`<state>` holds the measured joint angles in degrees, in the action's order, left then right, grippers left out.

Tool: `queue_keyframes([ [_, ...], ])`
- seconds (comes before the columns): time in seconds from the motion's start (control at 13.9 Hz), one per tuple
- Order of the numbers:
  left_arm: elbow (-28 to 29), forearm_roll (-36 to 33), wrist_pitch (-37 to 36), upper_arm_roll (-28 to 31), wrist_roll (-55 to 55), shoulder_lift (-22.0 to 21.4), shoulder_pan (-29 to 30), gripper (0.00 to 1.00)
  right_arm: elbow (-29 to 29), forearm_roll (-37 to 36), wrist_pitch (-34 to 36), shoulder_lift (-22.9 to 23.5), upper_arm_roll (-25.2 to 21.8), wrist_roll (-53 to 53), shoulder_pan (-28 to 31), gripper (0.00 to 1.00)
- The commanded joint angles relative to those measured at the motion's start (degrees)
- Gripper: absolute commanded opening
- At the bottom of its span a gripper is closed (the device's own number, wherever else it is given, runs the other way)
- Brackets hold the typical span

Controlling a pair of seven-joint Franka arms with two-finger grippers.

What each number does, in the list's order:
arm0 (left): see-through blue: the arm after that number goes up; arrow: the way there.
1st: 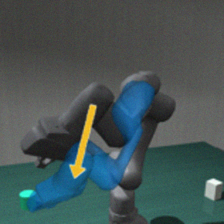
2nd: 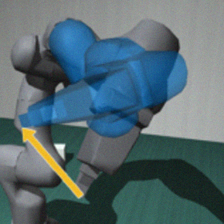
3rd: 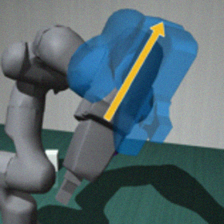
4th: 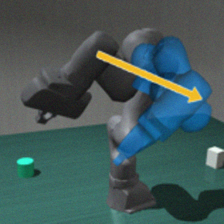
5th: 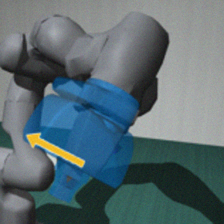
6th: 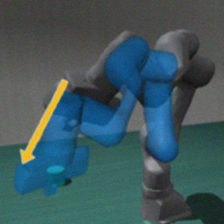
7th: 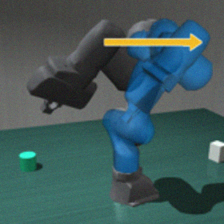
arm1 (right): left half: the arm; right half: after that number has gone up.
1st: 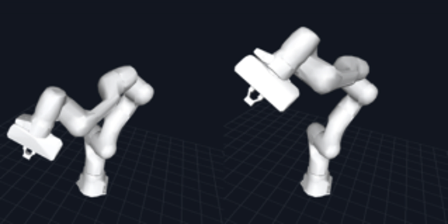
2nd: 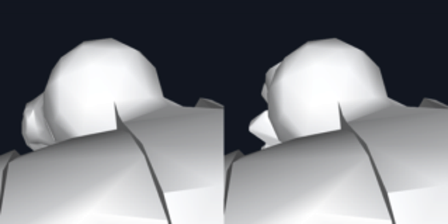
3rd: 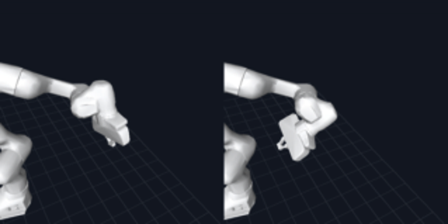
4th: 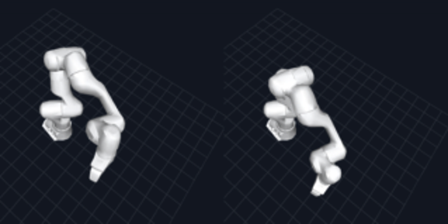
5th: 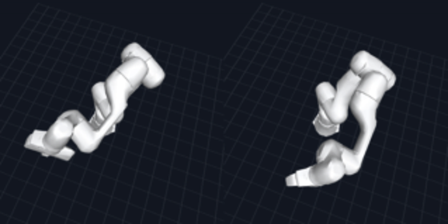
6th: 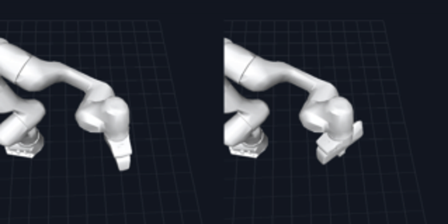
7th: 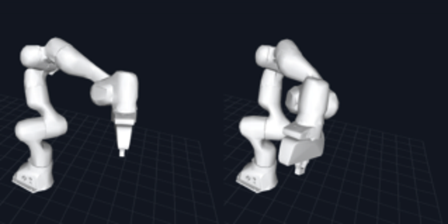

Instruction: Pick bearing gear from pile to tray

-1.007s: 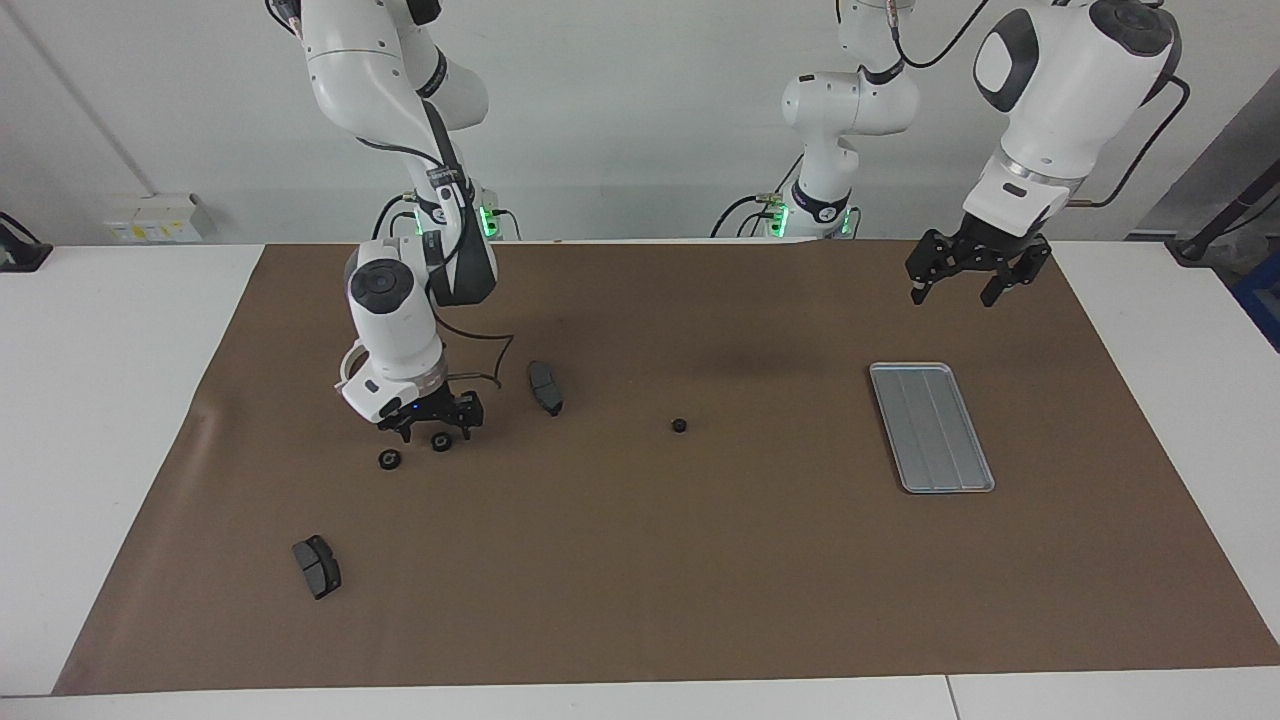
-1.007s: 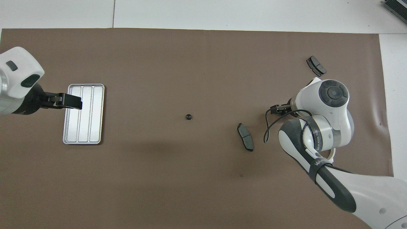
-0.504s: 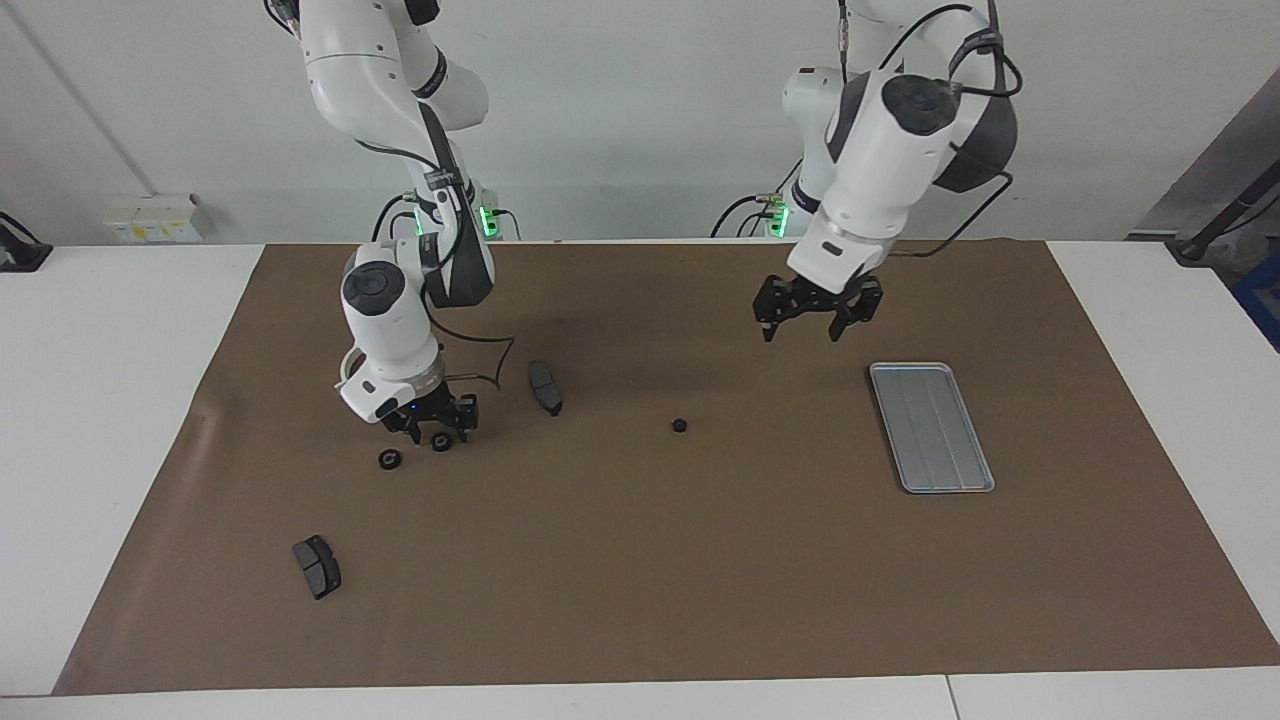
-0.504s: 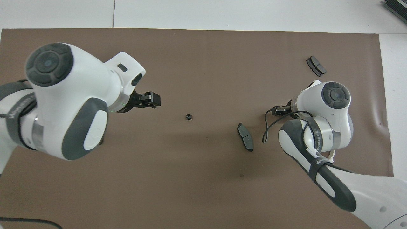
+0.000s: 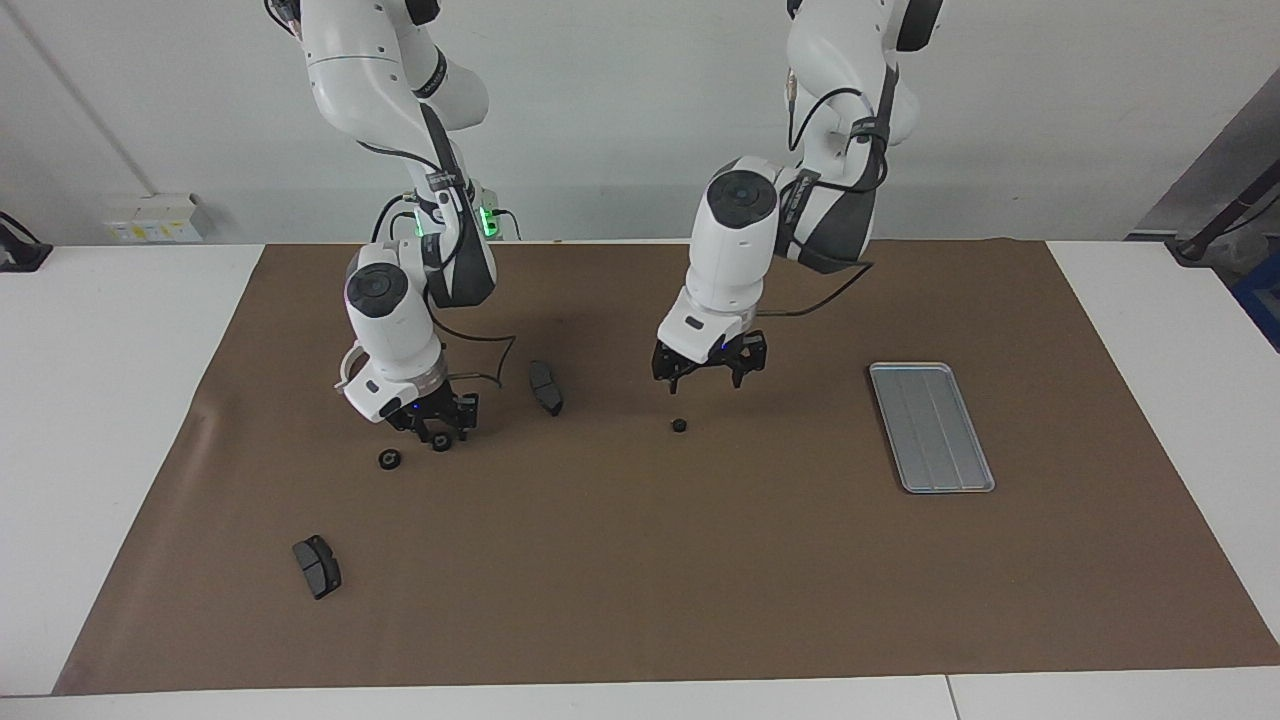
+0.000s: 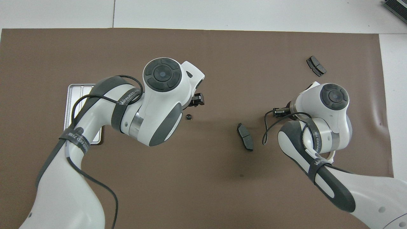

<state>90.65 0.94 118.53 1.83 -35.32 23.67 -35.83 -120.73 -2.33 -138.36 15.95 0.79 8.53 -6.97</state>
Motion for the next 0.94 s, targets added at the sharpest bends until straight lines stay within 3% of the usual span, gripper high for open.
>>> queue_keyframes([
  [0.0, -2.5, -1.2, 4.3, 0.9, -0.9, 5.0, -0.3, 1.0, -1.6, 1.1, -1.3, -1.1, 0.4, -1.9, 0.9, 0.2],
  [0.14, -0.8, -1.6, 8.5, 0.9, -0.7, 5.4, 0.5, 1.0, -1.5, 1.1, -1.4, -1.0, 0.4, -1.6, 0.8, 0.0],
  [0.43, 7.4, -1.6, 15.4, 1.0, -0.7, 4.3, -0.2, 1.0, -0.7, 1.1, -0.9, -1.2, 0.4, -0.6, 0.6, 0.0],
  [0.86, 10.9, -1.6, 15.6, 0.9, -0.8, 2.9, -1.0, 0.97, 6.1, 1.2, 5.8, -3.5, 0.5, 6.0, 0.8, 0.0],
])
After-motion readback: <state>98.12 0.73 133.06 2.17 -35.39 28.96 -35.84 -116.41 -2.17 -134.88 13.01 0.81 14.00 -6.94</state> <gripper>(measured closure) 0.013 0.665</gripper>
